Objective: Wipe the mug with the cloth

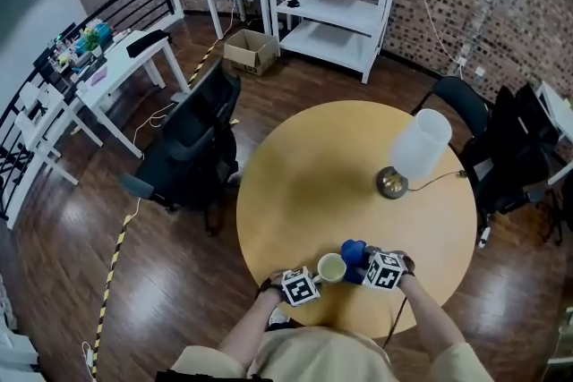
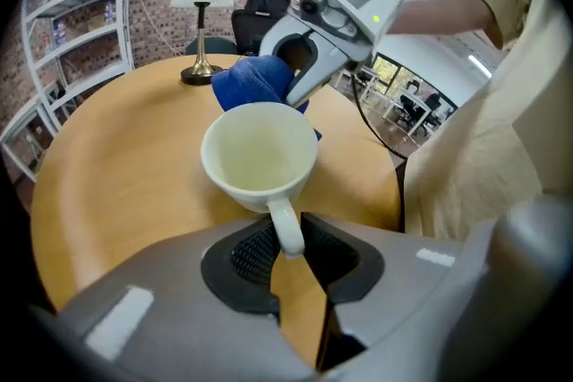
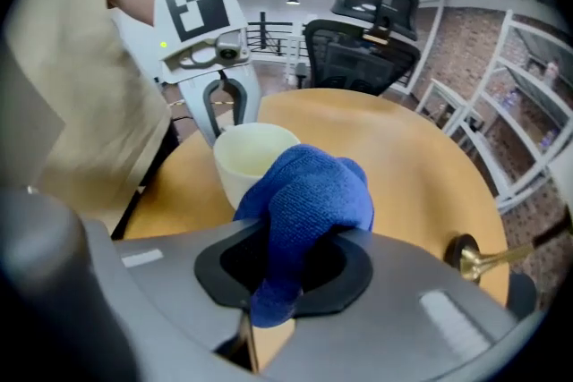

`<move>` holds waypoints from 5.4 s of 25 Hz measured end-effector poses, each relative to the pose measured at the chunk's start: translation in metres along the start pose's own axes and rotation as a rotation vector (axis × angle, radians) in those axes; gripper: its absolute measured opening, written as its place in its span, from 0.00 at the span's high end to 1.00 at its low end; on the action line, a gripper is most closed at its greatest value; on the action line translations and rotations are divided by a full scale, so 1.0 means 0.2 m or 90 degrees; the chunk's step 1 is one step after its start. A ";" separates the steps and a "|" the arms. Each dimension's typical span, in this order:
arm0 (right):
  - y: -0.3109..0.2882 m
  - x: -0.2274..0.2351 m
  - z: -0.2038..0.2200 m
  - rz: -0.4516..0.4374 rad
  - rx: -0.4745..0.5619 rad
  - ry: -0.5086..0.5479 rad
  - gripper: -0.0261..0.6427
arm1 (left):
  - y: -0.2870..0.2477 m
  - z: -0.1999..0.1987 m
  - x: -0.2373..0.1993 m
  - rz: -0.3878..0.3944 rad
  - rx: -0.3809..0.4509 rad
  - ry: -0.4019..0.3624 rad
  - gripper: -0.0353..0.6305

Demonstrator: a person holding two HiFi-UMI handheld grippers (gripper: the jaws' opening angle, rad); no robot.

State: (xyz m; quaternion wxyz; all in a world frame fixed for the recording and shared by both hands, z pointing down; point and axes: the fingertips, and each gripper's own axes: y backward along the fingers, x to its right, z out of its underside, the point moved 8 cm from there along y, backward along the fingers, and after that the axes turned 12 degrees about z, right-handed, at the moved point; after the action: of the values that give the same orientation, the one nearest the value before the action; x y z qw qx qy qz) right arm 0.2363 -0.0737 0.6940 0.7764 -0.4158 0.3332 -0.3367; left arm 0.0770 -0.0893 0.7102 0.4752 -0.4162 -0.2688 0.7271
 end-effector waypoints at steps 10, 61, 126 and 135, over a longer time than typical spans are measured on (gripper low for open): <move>-0.09 0.16 -0.03 -0.245 -0.046 -0.013 0.88 | -0.02 -0.02 0.02 -0.009 -0.065 -0.090 0.85; -0.44 0.25 -0.51 -0.282 -0.262 -0.106 0.88 | 0.05 0.11 -0.10 -0.181 0.147 0.375 0.79; 0.19 0.26 -0.13 -0.152 0.175 -0.663 0.87 | 0.00 0.17 0.10 -0.087 0.402 0.751 0.57; 0.26 0.27 -0.16 -0.142 0.259 -0.614 0.87 | 0.04 0.08 0.06 -0.097 0.222 0.547 0.85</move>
State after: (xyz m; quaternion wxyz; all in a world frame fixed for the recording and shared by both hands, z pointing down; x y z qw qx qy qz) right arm 0.2534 -0.1074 0.6214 0.8659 -0.3970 -0.1800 -0.2454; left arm 0.0568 -0.0822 0.7078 0.6585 -0.5722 0.0486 0.4865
